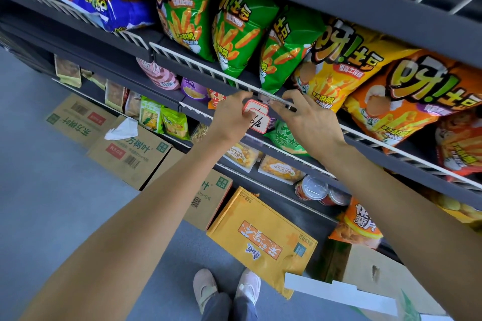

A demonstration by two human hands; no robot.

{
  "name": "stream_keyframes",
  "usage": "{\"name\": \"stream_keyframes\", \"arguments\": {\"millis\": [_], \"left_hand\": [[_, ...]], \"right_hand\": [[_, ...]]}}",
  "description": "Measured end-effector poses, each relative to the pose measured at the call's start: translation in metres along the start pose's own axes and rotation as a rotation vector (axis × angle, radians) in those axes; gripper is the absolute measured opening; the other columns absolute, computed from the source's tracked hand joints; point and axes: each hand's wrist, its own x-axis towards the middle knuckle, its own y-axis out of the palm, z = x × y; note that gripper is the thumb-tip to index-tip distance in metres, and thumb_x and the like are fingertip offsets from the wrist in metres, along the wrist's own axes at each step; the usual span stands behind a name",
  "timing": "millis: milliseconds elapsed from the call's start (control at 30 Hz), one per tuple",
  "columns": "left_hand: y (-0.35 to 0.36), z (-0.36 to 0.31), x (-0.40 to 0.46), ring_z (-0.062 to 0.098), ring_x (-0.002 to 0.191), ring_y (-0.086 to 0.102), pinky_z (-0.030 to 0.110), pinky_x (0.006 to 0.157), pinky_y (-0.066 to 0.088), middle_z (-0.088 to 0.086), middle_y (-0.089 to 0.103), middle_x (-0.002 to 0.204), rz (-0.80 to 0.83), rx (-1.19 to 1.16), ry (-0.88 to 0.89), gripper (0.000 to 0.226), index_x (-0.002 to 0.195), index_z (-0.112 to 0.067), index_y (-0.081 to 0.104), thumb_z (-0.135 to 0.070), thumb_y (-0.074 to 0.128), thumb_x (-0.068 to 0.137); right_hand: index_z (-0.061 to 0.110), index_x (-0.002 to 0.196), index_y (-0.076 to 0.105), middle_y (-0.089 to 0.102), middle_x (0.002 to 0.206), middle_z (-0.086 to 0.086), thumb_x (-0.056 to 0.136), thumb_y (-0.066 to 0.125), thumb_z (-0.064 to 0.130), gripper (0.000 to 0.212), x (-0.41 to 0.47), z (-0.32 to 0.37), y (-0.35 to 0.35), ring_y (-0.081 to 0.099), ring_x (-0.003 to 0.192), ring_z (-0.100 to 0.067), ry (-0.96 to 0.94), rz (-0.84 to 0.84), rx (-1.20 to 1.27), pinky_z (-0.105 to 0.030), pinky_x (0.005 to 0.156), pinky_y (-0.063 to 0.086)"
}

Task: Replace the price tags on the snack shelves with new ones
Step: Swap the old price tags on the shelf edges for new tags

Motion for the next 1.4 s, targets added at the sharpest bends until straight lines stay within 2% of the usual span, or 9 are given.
{"name": "stream_keyframes", "arguments": {"millis": [333, 467, 533, 600, 667, 733, 867, 1067, 1400], "left_hand": [[0.007, 0.005, -0.003, 0.025, 0.1, 0.064, 0.029, 0.085, 0.05, 0.016, 0.064, 0.116, -0.03, -0.002, 0.025, 0.044, 0.134, -0.007, 0.047, -0.004, 0.054, 0.091], [0.003, 0.008, -0.004, 0.024, 0.103, 0.064, 0.028, 0.082, 0.052, 0.014, 0.066, 0.112, -0.09, -0.045, 0.01, 0.03, 0.121, -0.004, 0.057, -0.006, 0.054, 0.091], [-0.004, 0.01, -0.008, 0.021, 0.096, 0.065, 0.023, 0.074, 0.054, 0.011, 0.068, 0.106, -0.142, -0.109, -0.03, 0.02, 0.109, -0.001, 0.061, -0.007, 0.053, 0.092], [-0.012, 0.009, -0.014, 0.019, 0.092, 0.065, 0.019, 0.071, 0.055, 0.009, 0.067, 0.1, -0.164, -0.265, -0.092, 0.016, 0.105, 0.0, 0.061, -0.005, 0.052, 0.092], [-0.025, 0.006, -0.025, 0.019, 0.089, 0.065, 0.023, 0.073, 0.058, 0.01, 0.065, 0.095, -0.153, -0.449, -0.131, 0.015, 0.105, -0.002, 0.061, -0.003, 0.05, 0.093], [-0.041, 0.004, -0.034, 0.017, 0.083, 0.064, 0.025, 0.074, 0.058, 0.01, 0.064, 0.093, -0.146, -0.534, -0.123, 0.016, 0.106, -0.001, 0.06, -0.002, 0.049, 0.094], [-0.083, 0.013, -0.049, 0.019, 0.083, 0.067, 0.03, 0.075, 0.058, 0.011, 0.067, 0.093, -0.17, -0.594, -0.118, 0.017, 0.106, -0.003, 0.062, -0.003, 0.05, 0.094], [-0.155, 0.045, -0.062, 0.025, 0.085, 0.067, 0.024, 0.071, 0.059, 0.015, 0.066, 0.095, -0.219, -0.72, -0.218, 0.019, 0.106, -0.006, 0.061, -0.007, 0.044, 0.097], [-0.323, 0.174, -0.072, 0.019, 0.082, 0.067, 0.023, 0.076, 0.056, 0.011, 0.066, 0.095, -0.34, -0.86, -0.312, 0.025, 0.105, -0.013, 0.065, -0.009, 0.04, 0.099]], "right_hand": [[0.025, 0.124, 0.058, 0.057, 0.096, -0.007, 0.06, 0.083, 0.004, 0.072, 0.009, 0.005, 0.007, 0.056, 0.071, -0.022, 0.036, -0.062, 0.009, -0.019, 0.038, 0.024], [0.019, 0.121, 0.061, 0.058, 0.099, -0.01, 0.069, 0.08, 0.009, 0.056, 0.008, 0.01, 0.005, 0.059, 0.077, -0.026, 0.092, -0.118, 0.052, -0.025, 0.04, 0.037], [0.015, 0.124, 0.059, 0.057, 0.108, -0.011, 0.082, 0.069, 0.012, 0.043, 0.006, 0.018, -0.007, 0.058, 0.091, -0.027, 0.189, -0.146, 0.338, -0.032, 0.057, 0.051], [0.013, 0.126, 0.057, 0.055, 0.111, -0.006, 0.09, 0.061, 0.016, 0.037, 0.009, 0.029, -0.027, 0.055, 0.096, -0.018, 0.349, -0.087, 0.765, -0.014, 0.077, 0.045], [0.012, 0.119, 0.062, 0.058, 0.1, 0.001, 0.088, 0.062, 0.018, 0.031, 0.016, 0.043, -0.046, 0.054, 0.087, -0.008, 0.487, -0.032, 1.118, -0.003, 0.074, 0.039], [0.013, 0.107, 0.067, 0.061, 0.083, 0.005, 0.085, 0.066, 0.016, 0.022, 0.026, 0.057, -0.064, 0.054, 0.075, -0.003, 0.532, -0.02, 1.271, -0.008, 0.07, 0.042], [0.015, 0.084, 0.066, 0.057, 0.067, 0.009, 0.082, 0.069, 0.01, 0.005, 0.052, 0.083, -0.091, 0.051, 0.061, 0.0, 0.5, -0.005, 1.293, -0.017, 0.061, 0.044], [0.012, 0.082, 0.066, 0.056, 0.064, 0.008, 0.082, 0.068, 0.011, 0.002, 0.107, 0.147, -0.115, 0.05, 0.059, -0.003, 0.44, 0.043, 1.27, -0.021, 0.06, 0.041], [0.012, 0.082, 0.068, 0.061, 0.065, 0.008, 0.08, 0.066, 0.002, 0.01, 0.245, 0.327, -0.141, 0.053, 0.053, 0.009, 0.369, 0.054, 1.326, -0.006, 0.059, 0.041]]}}
